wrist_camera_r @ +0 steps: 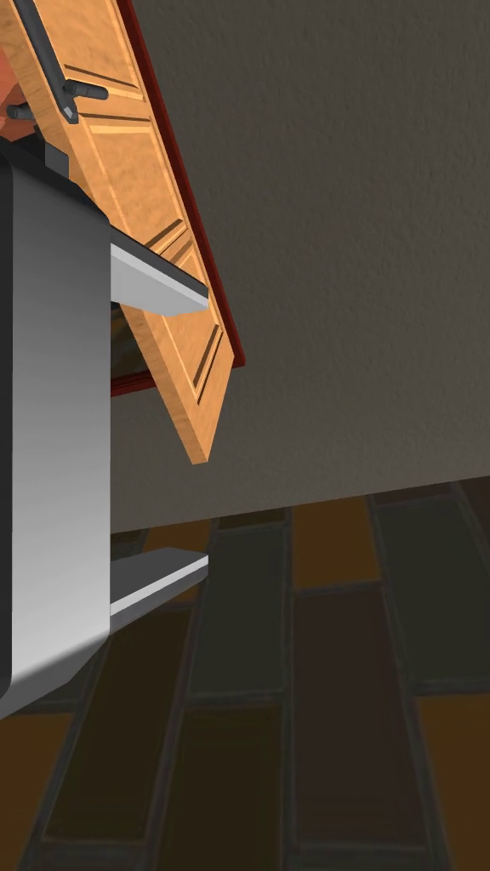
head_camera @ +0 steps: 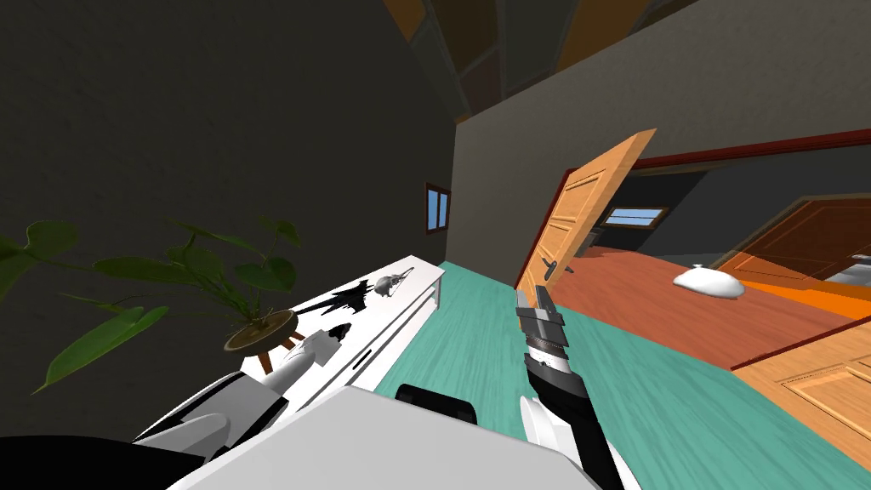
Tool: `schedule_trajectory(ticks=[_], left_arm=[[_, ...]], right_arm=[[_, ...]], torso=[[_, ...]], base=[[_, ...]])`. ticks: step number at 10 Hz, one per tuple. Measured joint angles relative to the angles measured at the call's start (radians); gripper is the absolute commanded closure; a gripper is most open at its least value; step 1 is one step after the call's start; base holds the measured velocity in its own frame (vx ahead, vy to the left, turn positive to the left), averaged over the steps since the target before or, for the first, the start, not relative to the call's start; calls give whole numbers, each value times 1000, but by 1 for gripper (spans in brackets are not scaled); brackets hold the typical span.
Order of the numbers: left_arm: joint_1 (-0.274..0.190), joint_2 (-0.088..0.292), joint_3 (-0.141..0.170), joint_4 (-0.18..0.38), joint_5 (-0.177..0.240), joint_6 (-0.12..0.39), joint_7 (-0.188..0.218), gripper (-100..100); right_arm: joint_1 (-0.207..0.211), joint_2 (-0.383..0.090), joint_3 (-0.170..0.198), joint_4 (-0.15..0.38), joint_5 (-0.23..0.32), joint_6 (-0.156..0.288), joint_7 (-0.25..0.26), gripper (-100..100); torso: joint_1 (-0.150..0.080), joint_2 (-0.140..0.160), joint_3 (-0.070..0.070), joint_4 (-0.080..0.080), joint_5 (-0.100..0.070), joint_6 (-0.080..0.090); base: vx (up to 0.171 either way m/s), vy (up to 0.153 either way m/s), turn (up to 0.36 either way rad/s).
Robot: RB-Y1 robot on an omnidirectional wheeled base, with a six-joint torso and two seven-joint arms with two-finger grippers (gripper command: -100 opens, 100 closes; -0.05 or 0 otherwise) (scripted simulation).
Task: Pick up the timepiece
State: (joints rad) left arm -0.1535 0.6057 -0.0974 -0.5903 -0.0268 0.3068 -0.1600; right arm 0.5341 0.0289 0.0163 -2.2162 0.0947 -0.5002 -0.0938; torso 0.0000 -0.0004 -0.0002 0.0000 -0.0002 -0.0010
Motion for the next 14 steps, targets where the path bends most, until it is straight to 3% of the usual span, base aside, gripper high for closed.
schedule_trajectory(ticks=[1, 2, 4, 7, 9, 11, 12, 13, 14], left_arm=[[-3, -7, 0, -4, -3, -1, -9, -100], [-37, -27, 2, 48, -23, -27, -22, -100], [-43, -59, 7, 15, -50, -20, -52, -100], [-115, -98, 6, 102, -79, -64, -90, -100], [-118, -139, 16, 59, -123, -45, -114, -100], [-161, -156, 13, 120, -131, -80, -137, -100], [-196, -180, 26, 170, -170, -106, -142, -100], [-185, -185, 20, 144, -163, -102, -153, -100], [-183, -185, 19, 139, -161, -98, -156, 100]], right_arm=[[0, 0, 0, 0, 0, 0, 0, 0], [0, 0, 0, 0, 0, 0, 0, 0], [0, 0, 0, 0, 0, 0, 0, 0], [0, 0, 0, 0, 0, 0, 0, 0], [0, 0, 0, 0, 0, 0, 0, 0], [0, 0, 0, 0, 0, 0, 0, 0], [0, 0, 0, 0, 0, 0, 0, 0], [0, 0, 0, 0, 0, 0, 0, 0], [0, 0, 0, 0, 0, 0, 0, 0]], torso=[[1, -1, -1, 0, 0, -1], [1, -3, -2, -1, 0, 0], [3, -6, -3, -1, 1, 0], [1, -4, -2, -1, 0, 0], [2, -5, -3, -1, 1, 0], [1, -3, -2, -1, 0, 0], [2, -4, -2, -1, 0, 0], [2, -3, -2, -1, 0, 0], [1, -1, -1, 0, 0, 0]], base=[[65, 19, 274], [86, 36, 298], [82, 32, 191], [64, 21, 280], [71, 13, 181], [58, 16, 256], [56, 3, 89], [21, -2, -2], [0, 0, 0]])
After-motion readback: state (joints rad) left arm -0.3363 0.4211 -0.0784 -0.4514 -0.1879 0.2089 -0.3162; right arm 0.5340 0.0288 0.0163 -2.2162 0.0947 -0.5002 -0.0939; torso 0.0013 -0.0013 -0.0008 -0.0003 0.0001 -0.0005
